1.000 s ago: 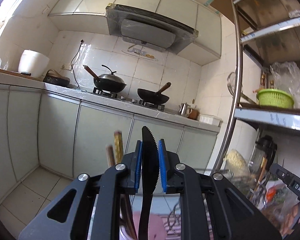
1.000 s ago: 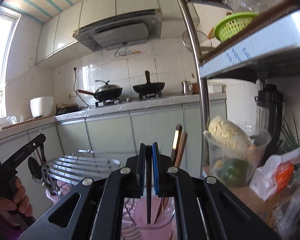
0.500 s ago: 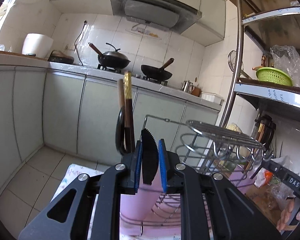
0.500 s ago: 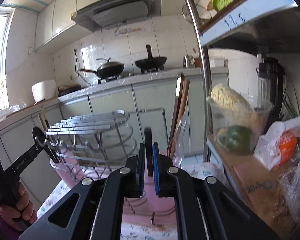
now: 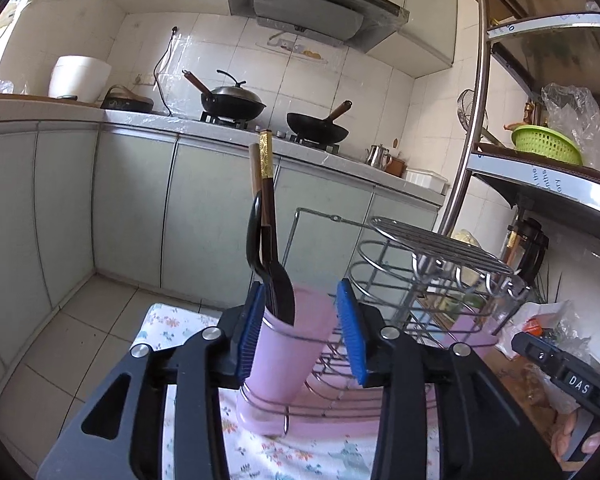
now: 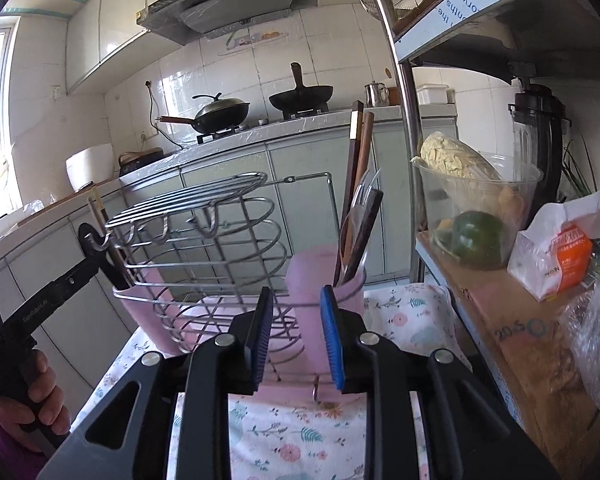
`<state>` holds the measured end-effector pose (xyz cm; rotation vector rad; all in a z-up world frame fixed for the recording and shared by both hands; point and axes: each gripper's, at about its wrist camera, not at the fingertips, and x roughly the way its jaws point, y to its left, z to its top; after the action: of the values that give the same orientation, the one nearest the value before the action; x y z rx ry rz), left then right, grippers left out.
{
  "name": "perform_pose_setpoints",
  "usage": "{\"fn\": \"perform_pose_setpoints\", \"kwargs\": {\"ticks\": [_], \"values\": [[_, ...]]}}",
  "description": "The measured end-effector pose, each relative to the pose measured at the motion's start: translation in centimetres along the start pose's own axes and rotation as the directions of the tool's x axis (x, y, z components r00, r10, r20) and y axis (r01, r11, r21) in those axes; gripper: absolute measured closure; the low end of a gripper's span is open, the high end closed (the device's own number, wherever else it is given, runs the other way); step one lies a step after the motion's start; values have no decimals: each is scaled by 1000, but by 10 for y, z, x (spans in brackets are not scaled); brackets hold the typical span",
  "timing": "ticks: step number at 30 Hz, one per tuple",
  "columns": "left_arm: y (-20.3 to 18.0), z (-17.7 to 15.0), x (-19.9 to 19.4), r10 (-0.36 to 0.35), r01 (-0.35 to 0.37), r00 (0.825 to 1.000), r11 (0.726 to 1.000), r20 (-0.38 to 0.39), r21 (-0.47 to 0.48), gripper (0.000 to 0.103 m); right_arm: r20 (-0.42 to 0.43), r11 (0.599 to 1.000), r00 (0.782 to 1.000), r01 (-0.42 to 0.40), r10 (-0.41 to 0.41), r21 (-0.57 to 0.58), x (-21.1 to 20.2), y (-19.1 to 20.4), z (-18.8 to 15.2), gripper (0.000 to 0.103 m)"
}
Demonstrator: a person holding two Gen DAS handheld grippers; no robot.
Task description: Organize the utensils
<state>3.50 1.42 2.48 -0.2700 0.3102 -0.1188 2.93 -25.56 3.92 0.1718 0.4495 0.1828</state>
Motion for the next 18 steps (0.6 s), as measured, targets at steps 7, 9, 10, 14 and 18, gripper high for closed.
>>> {"fn": "perform_pose_setpoints", "kwargs": {"ticks": [7, 9, 10, 14, 18], "values": [[-4, -7, -17, -20, 19, 996, 1000, -82, -19, 61, -4, 1000, 1000, -24, 23, -7, -16, 7, -11, 65], [-8, -9, -21, -22, 21, 995, 1000, -100, -9, 61, -12, 1000, 1000, -29, 29, -9, -19, 9, -14, 65], [-10, -9, -23, -20, 19, 994, 1000, -107, -7, 61, -16, 999, 999, -31, 31, -8, -21, 10, -15, 65], [-15, -10, -30, -34, 32, 991, 999, -131, -20, 61, -15, 999, 999, -31, 31, -8, -26, 14, -21, 65], [-18, -12, -34, -40, 36, 986, 999, -163, -30, 61, -11, 1000, 1000, -26, 26, -16, -31, 20, -25, 64]]}}
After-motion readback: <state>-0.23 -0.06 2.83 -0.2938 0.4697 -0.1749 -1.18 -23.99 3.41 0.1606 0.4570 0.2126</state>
